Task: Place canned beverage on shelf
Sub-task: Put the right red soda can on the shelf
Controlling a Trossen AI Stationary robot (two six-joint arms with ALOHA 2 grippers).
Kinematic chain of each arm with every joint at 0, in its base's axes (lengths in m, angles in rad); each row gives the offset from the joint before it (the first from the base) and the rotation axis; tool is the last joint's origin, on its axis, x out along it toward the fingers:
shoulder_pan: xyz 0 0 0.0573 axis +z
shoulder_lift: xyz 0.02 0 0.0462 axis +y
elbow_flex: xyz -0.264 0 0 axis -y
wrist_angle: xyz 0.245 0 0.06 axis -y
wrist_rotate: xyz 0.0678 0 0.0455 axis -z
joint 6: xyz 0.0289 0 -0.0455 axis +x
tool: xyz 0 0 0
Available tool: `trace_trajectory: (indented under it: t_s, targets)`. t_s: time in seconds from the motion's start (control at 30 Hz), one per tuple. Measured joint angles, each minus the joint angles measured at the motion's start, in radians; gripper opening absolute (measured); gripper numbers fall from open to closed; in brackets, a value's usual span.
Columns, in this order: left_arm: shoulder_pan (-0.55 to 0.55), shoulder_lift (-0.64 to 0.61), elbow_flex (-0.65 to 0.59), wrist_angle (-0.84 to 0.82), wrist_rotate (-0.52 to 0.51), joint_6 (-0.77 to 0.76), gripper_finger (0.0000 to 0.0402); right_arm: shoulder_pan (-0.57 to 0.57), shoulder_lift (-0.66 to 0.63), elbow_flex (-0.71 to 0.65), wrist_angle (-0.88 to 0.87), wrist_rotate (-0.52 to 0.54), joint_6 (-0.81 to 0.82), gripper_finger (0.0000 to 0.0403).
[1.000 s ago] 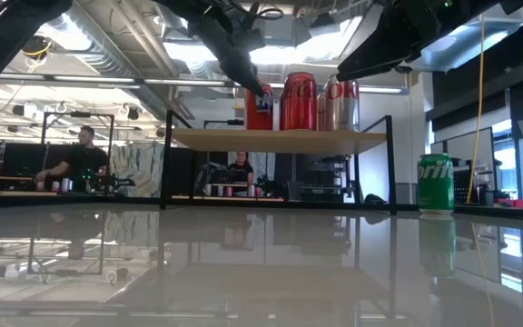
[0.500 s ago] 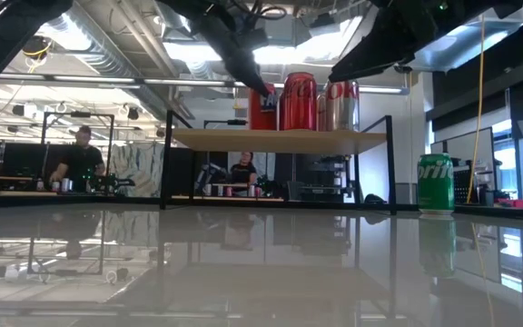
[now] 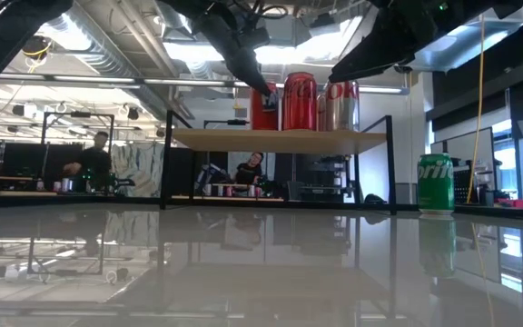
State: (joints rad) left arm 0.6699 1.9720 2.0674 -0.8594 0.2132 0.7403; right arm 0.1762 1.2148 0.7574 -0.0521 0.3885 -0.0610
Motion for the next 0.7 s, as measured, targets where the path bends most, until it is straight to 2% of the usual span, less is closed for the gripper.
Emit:
trace_trajectory:
  t_s: [0.2,0.3,0.37,0.57,0.7]
  targets:
    - [-0.009,0.000,0.000,-0.002,-0.202,-0.025,0.0293,0.000,0.000,0.000,0.001,0.000,0.000,0.0381]
    - [-0.012,0.000,0.000,-0.012,-0.231,-0.057,0.0293,0.000,0.000,0.000,0.001,0.000,0.000,0.0381]
    - [-0.013,0.000,0.000,-0.029,-0.170,-0.021,0.0293,0.000,0.000,0.000,0.002,0.000,0.000,0.0381]
    - [0.024,-0.002,0.000,-0.045,0.117,0.053,0.0293,0.000,0.000,0.000,0.002,0.000,0.000,0.0381]
    - [0.062,-0.002,0.000,-0.060,0.205,0.056,0.0293,0.000,0.000,0.000,0.002,0.000,0.000,0.0381]
